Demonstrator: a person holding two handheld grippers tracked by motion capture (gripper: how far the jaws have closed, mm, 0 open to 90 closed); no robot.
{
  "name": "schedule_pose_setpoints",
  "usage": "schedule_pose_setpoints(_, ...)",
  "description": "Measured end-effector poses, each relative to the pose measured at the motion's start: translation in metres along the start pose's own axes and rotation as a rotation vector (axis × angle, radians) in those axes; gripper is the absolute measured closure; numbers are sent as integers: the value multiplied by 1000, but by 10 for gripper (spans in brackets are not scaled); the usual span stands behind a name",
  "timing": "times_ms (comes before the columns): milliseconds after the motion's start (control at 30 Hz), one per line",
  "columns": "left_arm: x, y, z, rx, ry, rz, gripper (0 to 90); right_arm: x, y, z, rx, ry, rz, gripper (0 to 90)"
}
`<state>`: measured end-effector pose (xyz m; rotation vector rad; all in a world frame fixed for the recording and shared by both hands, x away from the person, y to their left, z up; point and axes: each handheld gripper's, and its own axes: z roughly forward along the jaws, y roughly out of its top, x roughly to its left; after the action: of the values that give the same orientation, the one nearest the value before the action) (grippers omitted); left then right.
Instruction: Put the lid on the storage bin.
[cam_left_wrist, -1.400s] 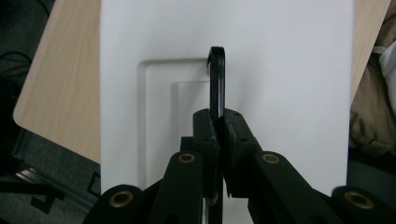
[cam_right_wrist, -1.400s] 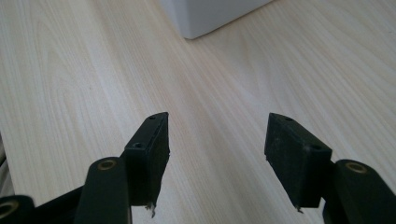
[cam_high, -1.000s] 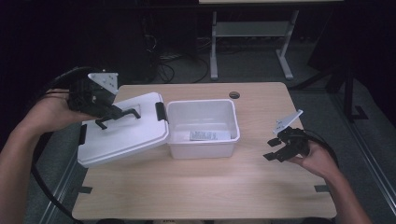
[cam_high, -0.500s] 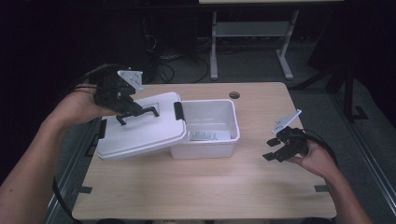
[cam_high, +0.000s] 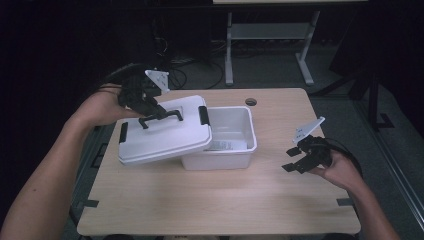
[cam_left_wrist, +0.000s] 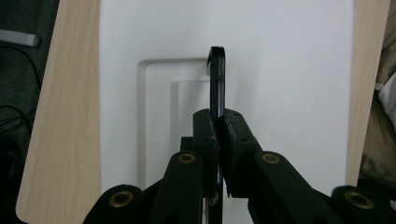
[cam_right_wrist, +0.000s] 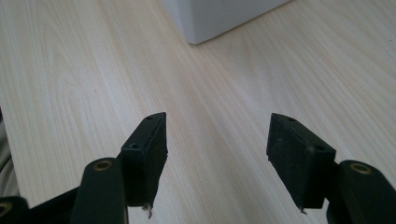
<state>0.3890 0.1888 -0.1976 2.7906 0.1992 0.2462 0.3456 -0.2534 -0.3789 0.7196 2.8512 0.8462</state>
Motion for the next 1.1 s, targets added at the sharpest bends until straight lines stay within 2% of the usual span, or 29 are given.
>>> schedule_pose_setpoints(367, 9, 18, 14, -7, -6, 17, 848, 1, 1, -1, 2, -4, -12, 374)
schedule_pose_setpoints(600, 11, 30, 28, -16, -30, 33, 848, 0, 1, 0, 5, -1, -15, 374)
schedule_pose_setpoints(867, 13, 47, 44, -30, -44, 52, 848, -1, -2, -4, 2, 0, 1, 374)
schedule_pose_setpoints(1000, 13, 56, 45, -21, -35, 67, 848, -1, -2, -4, -2, -1, -9, 374)
schedule_pose_setpoints(1100, 13, 62, 45, -23, -28, 71, 849, 0, -4, -5, -4, 1, 3, 374)
